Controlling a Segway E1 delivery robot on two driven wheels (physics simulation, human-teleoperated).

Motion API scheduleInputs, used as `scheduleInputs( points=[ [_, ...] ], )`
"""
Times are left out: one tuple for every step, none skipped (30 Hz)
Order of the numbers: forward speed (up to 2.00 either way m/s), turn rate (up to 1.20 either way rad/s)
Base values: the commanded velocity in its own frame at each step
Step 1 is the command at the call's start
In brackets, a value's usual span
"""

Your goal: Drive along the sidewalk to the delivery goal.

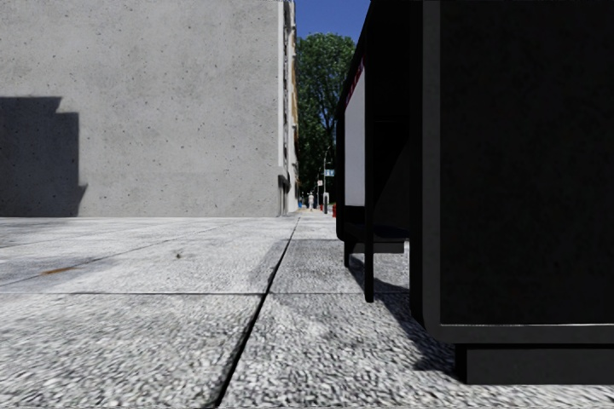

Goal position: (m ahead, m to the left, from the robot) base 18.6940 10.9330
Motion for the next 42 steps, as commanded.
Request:
scheduleInputs(
  points=[
    [1.37, 0.57],
    [1.37, 0.57],
    [1.37, 0.57],
    [1.37, 0.57],
    [1.37, 0.57],
    [1.37, 0.57],
    [1.37, 0.57],
    [1.37, 0.57],
    [1.37, 0.57],
    [1.39, 0.57],
    [1.39, 0.57],
    [1.44, 0.57],
    [1.50, 0.57],
    [1.54, 0.57],
    [1.54, 0.57],
    [1.56, 0.57],
    [1.58, 0.57],
    [1.59, 0.57],
    [1.62, 0.57],
    [1.62, 0.57],
    [1.66, 0.57],
    [1.71, 0.57],
    [1.75, 0.57],
    [1.77, 0.57],
    [1.77, 0.57],
    [1.79, 0.57],
    [1.83, 0.57],
    [2.00, 0.57],
    [2.00, 0.53],
    [2.00, 0.53],
    [2.00, 0.37],
    [2.00, 0.22],
    [2.00, 0.06],
    [2.00, 0.00],
    [2.00, 0.00],
    [2.00, 0.00],
    [2.00, 0.00],
    [2.00, 0.00],
    [2.00, 0.00],
    [2.00, 0.00],
    [2.00, 0.00],
    [2.00, 0.00]
  ],
)
